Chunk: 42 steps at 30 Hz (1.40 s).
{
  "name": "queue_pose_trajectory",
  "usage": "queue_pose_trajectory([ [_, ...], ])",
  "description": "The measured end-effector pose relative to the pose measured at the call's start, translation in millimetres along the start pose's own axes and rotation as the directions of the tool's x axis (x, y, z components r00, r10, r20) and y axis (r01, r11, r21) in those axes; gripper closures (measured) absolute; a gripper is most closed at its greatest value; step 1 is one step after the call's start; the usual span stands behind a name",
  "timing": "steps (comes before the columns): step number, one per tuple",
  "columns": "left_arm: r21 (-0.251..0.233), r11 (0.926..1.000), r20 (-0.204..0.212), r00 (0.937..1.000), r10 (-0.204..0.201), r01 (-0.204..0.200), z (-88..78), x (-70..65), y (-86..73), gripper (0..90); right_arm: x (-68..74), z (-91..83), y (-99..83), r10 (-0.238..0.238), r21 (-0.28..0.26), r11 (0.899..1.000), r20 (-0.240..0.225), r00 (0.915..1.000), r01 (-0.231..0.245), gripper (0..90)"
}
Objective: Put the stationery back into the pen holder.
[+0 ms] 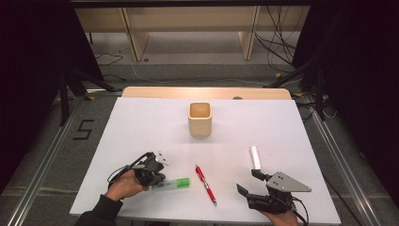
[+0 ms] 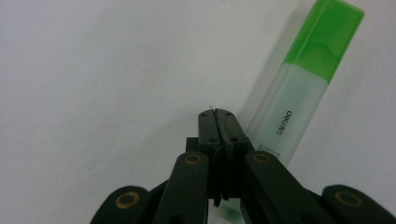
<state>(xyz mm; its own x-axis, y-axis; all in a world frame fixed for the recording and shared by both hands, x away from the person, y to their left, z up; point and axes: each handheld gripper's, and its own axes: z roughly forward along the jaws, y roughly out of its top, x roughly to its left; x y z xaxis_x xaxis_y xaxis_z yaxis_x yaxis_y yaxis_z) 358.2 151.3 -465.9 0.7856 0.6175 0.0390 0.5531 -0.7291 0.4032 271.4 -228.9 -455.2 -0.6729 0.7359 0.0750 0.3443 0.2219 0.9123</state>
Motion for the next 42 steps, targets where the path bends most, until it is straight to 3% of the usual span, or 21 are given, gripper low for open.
queue_pose_trajectory([
  [10,0.049,0.9986,0.028,0.9994,0.019,-0.02,-5.1,-9.6,0.2,88.9,-0.8,-0.2,-0.1,0.004,0.001,1.0,0.004,1.0,-0.004,27.0],
  [12,0.04,0.9992,0.023,0.9997,0.006,-0.007,-5.0,-10.0,0.5,88.2,-0.4,-0.5,0.0,-0.001,0.001,1.0,0.004,1.0,0.001,27.0],
  [14,0.026,0.9996,0.021,0.9998,0.005,-0.006,-8.3,-8.8,1.7,82.1,-0.1,-1.0,0.2,0.002,-0.001,1.0,0.006,1.0,-0.002,27.0],
  [18,-0.045,0.9988,0.018,0.9996,-0.02,0.02,-20.9,-8.0,5.5,69.0,-0.5,-1.5,-0.4,0.004,0.001,1.0,0.008,1.0,-0.004,27.0],
  [22,-0.083,0.9965,0.086,0.9963,-0.005,0.012,-28.9,-9.6,7.9,47.4,-0.3,-1.4,-0.6,0.002,0.004,1.0,0.008,1.0,-0.002,27.0],
  [24,-0.079,0.9969,0.106,0.9944,0.002,0.006,-27.9,-12.9,9.8,38.2,-0.5,-1.1,-0.8,0.003,0.003,1.0,0.009,1.0,-0.003,27.0],
  [29,-0.023,0.9991,0.076,0.9964,0.039,-0.037,-18.0,-23.5,14.8,27.6,-0.6,-0.9,-0.8,0.004,0.003,1.0,0.008,1.0,-0.004,27.0],
  [36,0.017,0.9976,0.066,0.9957,0.065,-0.067,-8.7,-29.0,16.9,27.3,-0.3,-1.6,-0.7,0.001,0.004,1.0,0.007,1.0,-0.001,27.1],
  [42,0.034,0.9963,0.068,0.9948,0.076,-0.079,-2.7,-31.3,18.4,37.6,-0.4,-0.5,-0.9,0.001,0.008,1.0,0.008,1.0,-0.001,27.0],
])
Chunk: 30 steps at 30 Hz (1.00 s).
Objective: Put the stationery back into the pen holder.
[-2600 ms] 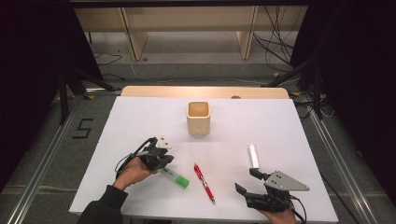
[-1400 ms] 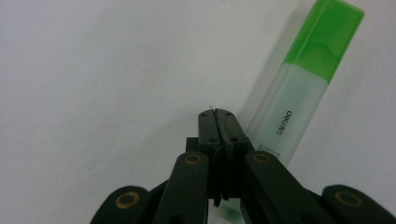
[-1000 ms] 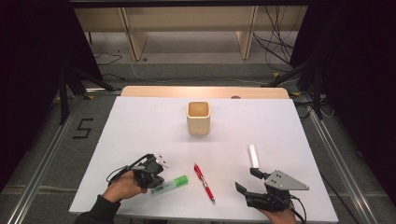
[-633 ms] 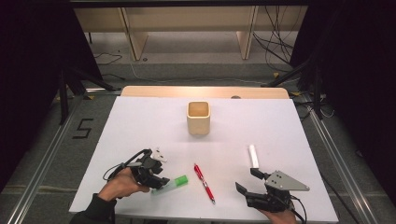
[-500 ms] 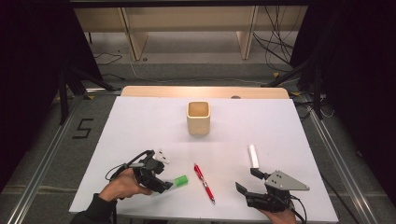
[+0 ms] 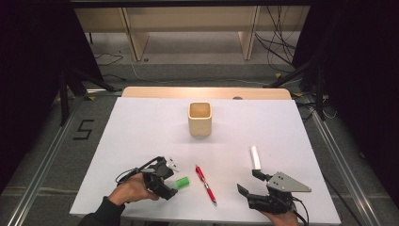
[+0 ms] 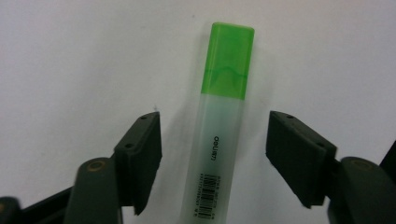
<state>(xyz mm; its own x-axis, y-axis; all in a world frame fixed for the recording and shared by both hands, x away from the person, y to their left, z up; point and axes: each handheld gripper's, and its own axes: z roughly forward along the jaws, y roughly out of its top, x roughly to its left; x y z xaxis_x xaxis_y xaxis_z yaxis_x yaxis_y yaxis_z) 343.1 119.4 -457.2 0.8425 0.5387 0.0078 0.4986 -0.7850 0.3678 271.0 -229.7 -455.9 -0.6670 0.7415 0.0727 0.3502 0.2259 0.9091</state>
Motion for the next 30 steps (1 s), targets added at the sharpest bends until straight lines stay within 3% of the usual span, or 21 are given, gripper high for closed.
queue_pose_trajectory([
  [5,0.029,0.9989,0.01,0.9993,0.036,-0.036,2.6,-2.1,3.7,48.5,0.1,-0.2,0.1,-0.001,-0.001,1.0,0.0,1.0,0.001,27.0],
  [9,0.042,0.9984,0.011,0.9992,0.037,-0.038,3.7,-1.2,5.5,55.1,-0.1,-0.2,0.0,0.001,-0.003,1.0,0.001,1.0,-0.001,27.0],
  [20,0.073,0.9962,0.034,0.9985,0.044,-0.046,9.9,0.4,11.8,57.4,0.3,0.2,-0.1,-0.003,0.0,1.0,0.001,1.0,0.003,27.0],
  [30,0.11,0.9913,0.019,0.9974,0.07,-0.072,12.4,-4.1,19.2,63.6,0.7,0.0,0.1,-0.01,-0.001,1.0,-0.001,1.0,0.01,27.0],
])
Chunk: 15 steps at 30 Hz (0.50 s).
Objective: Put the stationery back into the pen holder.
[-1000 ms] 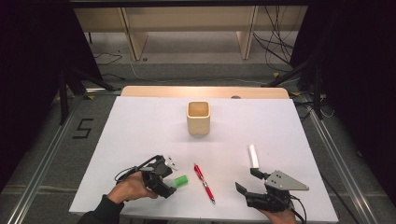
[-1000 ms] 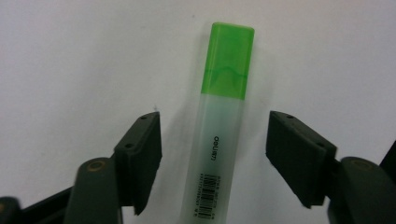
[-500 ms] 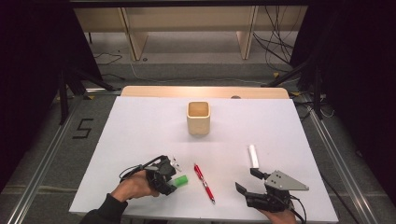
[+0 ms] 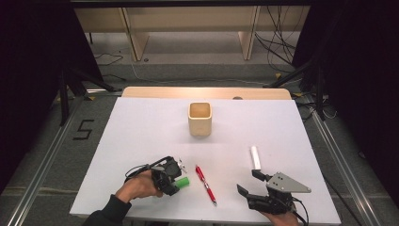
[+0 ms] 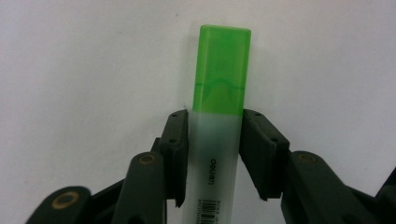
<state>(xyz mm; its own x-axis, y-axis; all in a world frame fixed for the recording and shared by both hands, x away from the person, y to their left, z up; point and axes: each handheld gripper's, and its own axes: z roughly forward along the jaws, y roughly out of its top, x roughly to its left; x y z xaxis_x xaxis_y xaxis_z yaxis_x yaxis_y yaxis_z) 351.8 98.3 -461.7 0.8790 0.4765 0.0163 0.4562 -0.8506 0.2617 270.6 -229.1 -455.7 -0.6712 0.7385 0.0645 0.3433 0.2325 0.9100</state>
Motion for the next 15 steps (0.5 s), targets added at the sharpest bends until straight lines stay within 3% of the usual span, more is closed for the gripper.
queue_pose_trajectory([
  [9,-0.002,0.9999,0.0,0.9999,0.012,-0.012,-0.7,-0.6,-0.2,65.9,0.4,0.3,-0.2,0.002,0.003,1.0,-0.002,1.0,-0.002,27.1],
  [15,-0.053,0.9986,0.02,0.9998,-0.005,0.007,-6.5,3.4,-1.6,66.1,0.5,0.0,-0.3,0.003,0.004,1.0,-0.001,1.0,-0.003,27.0],
])
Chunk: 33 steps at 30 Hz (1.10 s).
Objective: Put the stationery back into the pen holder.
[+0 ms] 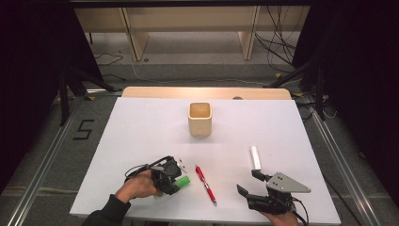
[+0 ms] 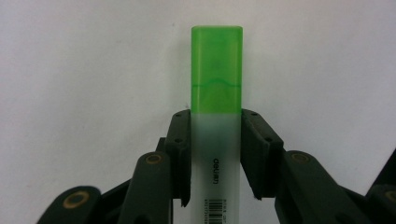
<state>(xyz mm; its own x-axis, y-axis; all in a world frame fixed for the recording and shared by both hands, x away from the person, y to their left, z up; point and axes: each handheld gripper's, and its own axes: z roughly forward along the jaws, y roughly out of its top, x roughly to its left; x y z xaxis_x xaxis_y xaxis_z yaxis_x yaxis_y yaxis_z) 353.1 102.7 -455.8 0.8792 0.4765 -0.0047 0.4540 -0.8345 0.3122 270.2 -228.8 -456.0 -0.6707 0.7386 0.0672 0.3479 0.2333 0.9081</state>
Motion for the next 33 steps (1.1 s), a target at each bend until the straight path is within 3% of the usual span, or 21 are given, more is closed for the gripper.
queue_pose_trajectory([
  [7,-0.097,0.9933,0.002,0.998,-0.063,0.063,-11.6,10.4,-3.1,66.1,-0.5,-0.1,-0.1,0.0,-0.003,1.0,0.001,1.0,0.0,27.0],
  [13,-0.19,0.9746,-0.009,0.9924,-0.123,0.119,-20.7,18.2,-5.9,66.0,0.1,0.0,-0.1,-0.001,0.0,1.0,0.001,1.0,0.001,27.0],
  [16,-0.242,0.9595,-0.014,0.9882,-0.152,0.145,-24.6,21.8,-7.1,66.0,-0.1,0.1,-0.2,0.002,0.0,1.0,0.001,1.0,-0.002,27.0],
  [22,-0.348,0.9182,-0.047,0.9747,-0.218,0.189,-31.8,27.4,-9.3,65.9,-0.4,-0.1,-0.2,0.0,-0.002,1.0,0.002,1.0,0.0,27.0],
  [24,-0.385,0.9015,-0.07,0.9679,-0.241,0.197,-34.0,28.6,-10.3,65.9,-0.2,-0.1,-0.2,0.0,-0.002,1.0,0.002,1.0,0.0,27.0],
  [27,-0.421,0.8821,-0.082,0.9597,-0.269,0.211,-36.7,31.6,-11.8,66.0,-0.3,0.0,-0.3,0.001,-0.001,1.0,0.002,1.0,-0.001,27.0],
  [33,-0.472,0.8528,-0.095,0.9489,-0.301,0.223,-40.5,34.2,-13.9,65.9,-0.4,-0.5,-0.2,0.003,-0.003,1.0,0.005,1.0,-0.003,27.1],
])
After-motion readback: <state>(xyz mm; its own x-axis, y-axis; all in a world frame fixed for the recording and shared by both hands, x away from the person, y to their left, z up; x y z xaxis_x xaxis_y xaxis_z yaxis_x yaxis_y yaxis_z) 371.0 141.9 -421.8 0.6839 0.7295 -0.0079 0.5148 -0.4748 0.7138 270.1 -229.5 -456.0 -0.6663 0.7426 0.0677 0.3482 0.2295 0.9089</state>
